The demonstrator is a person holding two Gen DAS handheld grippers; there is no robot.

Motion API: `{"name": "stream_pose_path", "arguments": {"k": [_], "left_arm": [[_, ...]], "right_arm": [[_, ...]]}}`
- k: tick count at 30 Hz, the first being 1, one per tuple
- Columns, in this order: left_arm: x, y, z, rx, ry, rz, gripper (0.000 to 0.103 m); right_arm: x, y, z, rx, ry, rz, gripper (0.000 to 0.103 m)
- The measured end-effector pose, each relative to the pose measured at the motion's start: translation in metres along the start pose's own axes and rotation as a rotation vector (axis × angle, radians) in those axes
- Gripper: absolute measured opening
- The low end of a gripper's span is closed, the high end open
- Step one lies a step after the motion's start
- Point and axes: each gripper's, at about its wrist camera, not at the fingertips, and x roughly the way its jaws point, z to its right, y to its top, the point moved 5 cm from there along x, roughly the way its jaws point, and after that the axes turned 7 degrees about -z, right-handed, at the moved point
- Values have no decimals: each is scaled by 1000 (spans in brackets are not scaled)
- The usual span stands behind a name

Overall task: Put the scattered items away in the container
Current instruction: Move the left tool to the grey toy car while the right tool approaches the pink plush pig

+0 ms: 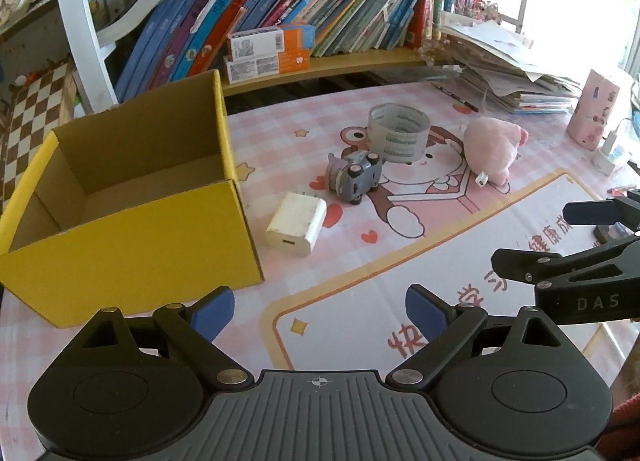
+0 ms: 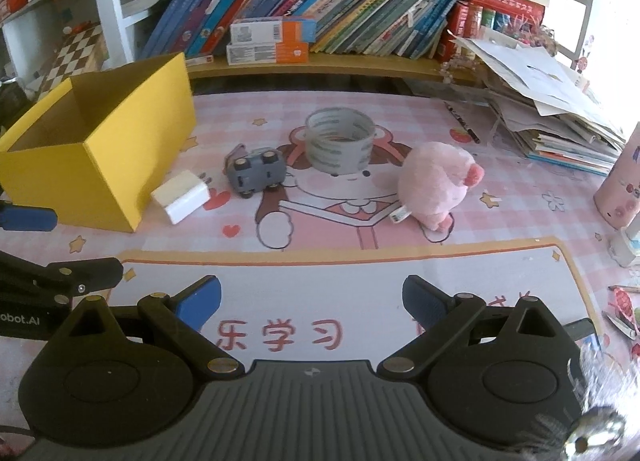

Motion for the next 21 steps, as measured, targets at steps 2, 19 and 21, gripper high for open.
{"name": "stream_pose_path", "arguments": {"k": [2, 19, 21], "left_arm": [[1, 2, 4, 1, 5, 1, 95], [16, 18, 45, 32, 57, 33, 95], [17, 22, 47, 32, 66, 42, 94]], "right_arm": [[1, 0, 6, 4, 0, 1, 98], [10, 9, 51, 1, -9, 25, 98], [11, 11, 55, 1, -11, 30, 98]]}}
